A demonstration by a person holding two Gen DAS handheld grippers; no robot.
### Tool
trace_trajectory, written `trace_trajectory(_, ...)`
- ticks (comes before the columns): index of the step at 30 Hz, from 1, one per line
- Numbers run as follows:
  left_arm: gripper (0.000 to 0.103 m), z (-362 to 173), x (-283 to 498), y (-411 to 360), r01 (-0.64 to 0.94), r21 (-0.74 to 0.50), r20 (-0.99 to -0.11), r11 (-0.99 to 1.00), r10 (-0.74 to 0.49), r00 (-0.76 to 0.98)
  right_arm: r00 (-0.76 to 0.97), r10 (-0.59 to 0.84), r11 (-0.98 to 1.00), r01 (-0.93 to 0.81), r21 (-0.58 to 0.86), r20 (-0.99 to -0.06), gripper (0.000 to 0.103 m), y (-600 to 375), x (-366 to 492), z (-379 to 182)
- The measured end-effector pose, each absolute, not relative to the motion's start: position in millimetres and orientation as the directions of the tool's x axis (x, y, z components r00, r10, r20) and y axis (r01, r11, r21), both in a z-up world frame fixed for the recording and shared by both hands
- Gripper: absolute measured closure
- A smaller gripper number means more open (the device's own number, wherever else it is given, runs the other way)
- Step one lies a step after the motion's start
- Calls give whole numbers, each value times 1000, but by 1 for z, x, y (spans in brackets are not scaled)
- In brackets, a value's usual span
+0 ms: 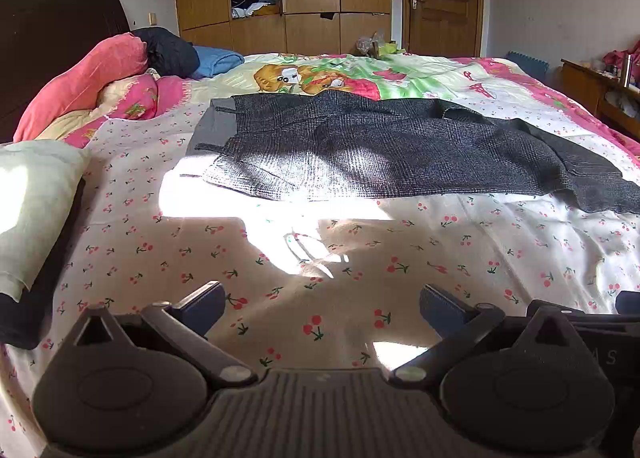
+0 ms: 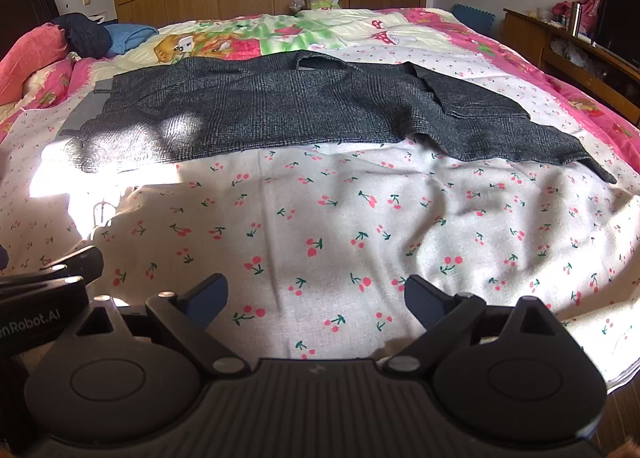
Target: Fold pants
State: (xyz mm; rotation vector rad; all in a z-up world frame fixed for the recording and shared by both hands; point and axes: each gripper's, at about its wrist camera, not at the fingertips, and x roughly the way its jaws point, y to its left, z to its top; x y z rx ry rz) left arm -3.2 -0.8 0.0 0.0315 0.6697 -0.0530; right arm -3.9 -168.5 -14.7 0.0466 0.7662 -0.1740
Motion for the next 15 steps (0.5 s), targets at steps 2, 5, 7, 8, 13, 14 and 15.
trace_trajectory(2,0,0,-3,-1,60,12,-620,998,-40,783,708,-141,984,174,-22,-692,8,-168,-4,-14)
trace_trajectory(5,0,1,-4,-2,62,13,-618,998,-41,785,709,-141,984,176,-22,-691,8,-168,-4,-14)
trace_trajectory(7,0,1,-4,-2,62,14,-616,998,-41,786,708,-142,984,176,-22,-691,8,-168,-4,-14)
trace_trajectory(8,0,1,-4,-2,62,14,-616,998,-40,787,709,-141,984,175,-22,-691,8,-169,-4,-14)
trace_trajectory(13,0,1,-4,-2,62,14,-617,998,-41,786,708,-141,984,176,-21,-691,8,-169,-4,-15)
trace_trajectory(14,0,1,-4,-2,63,14,-616,998,-41,787,708,-142,984,176,-22,-692,8,-169,-4,-15)
trace_trajectory(15,0,1,-4,-2,63,14,-616,998,-41,787,707,-142,984,176,-22,-692,8,-169,-4,-15)
